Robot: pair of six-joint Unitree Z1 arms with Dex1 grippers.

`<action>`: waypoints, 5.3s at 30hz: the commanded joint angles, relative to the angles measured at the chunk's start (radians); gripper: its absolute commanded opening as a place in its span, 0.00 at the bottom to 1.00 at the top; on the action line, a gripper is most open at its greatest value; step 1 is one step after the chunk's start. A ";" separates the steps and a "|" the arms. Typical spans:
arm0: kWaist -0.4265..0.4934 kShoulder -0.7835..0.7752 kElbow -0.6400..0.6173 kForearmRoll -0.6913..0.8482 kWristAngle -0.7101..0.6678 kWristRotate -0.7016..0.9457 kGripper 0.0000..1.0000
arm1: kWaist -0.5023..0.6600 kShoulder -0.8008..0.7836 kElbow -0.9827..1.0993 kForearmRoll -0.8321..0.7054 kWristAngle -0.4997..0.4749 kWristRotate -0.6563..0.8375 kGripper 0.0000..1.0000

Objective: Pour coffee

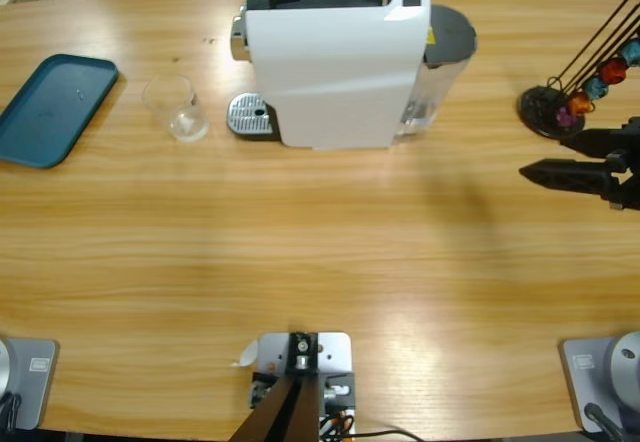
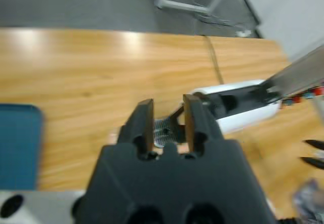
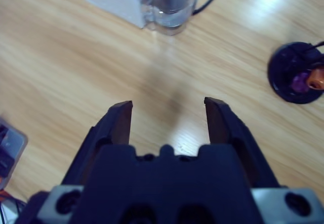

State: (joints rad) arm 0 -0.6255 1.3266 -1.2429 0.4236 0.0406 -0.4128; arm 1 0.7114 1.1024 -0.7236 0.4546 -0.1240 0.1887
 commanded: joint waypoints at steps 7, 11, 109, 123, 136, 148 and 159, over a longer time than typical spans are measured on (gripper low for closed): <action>-0.002 -0.304 0.330 0.004 0.087 0.124 0.92 | -0.214 0.106 -0.188 0.167 0.075 0.009 0.95; -0.002 -0.349 0.350 0.031 0.084 0.164 0.92 | -0.310 0.000 -0.159 0.034 -0.010 0.060 0.73; -0.022 -0.444 0.683 -0.156 0.020 0.246 0.73 | -0.552 0.030 0.000 -0.380 -0.217 -0.039 0.00; -0.022 -0.441 0.680 -0.167 -0.021 0.253 0.89 | -0.044 -0.019 -0.165 -0.139 0.138 -0.499 0.00; -0.022 -0.444 0.680 -0.167 -0.056 0.258 0.89 | 0.137 0.362 -0.509 -0.004 0.365 -0.738 0.00; -0.022 -0.455 0.683 -0.166 -0.109 0.275 0.89 | 0.088 0.618 -0.728 0.012 0.383 -0.903 0.00; -0.022 -0.453 0.683 -0.166 -0.114 0.275 0.89 | -0.001 0.696 -0.831 0.013 0.380 -0.933 0.00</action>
State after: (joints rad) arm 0 -0.6403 0.8773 -0.5954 0.2643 -0.0613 -0.1542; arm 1 0.7456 1.7112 -1.5078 0.4533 0.2461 -0.7226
